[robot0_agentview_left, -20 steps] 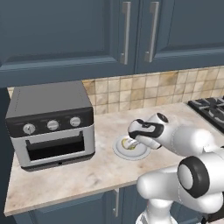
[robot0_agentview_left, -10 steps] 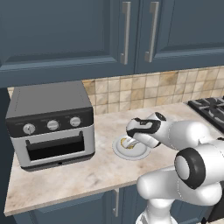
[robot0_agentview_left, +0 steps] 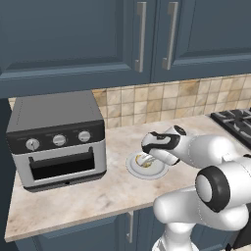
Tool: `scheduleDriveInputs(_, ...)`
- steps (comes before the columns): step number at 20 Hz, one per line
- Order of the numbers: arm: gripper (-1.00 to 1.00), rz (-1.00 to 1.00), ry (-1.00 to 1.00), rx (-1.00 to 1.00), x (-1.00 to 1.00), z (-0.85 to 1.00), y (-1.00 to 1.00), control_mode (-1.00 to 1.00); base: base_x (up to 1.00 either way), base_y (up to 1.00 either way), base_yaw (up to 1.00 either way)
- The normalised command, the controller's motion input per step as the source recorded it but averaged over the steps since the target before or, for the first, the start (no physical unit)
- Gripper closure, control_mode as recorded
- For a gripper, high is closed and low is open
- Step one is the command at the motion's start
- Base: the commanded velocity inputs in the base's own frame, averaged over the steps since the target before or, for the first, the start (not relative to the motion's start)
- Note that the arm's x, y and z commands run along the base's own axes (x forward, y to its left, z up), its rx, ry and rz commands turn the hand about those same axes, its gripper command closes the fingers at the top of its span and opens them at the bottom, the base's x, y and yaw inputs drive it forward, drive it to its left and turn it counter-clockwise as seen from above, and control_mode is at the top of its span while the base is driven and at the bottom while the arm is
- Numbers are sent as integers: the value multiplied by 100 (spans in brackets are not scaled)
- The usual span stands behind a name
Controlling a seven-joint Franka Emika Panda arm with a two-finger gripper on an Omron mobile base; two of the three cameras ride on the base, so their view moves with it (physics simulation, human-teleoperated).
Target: Pick potato from the fridge and place it on the plate on the counter.
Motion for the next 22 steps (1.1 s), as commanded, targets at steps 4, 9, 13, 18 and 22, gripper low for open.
scheduleDriveInputs(4, -100, -1, 0, -2, -18, 44, 0, -100, 0, 0, 0)
scheduleDriveInputs(9, -100, -2, 0, -7, -50, 66, 0, -100, 0, 0, 0)
scheduleDriveInputs(13, -100, -7, 0, -6, -69, 76, -3, -100, 0, 0, 0)
scheduleDriveInputs(18, -100, -12, 0, -2, -78, 71, -2, -100, 0, 0, 0)
scheduleDriveInputs(22, -100, -15, 0, 0, -75, 69, 0, -100, 0, 0, 0)
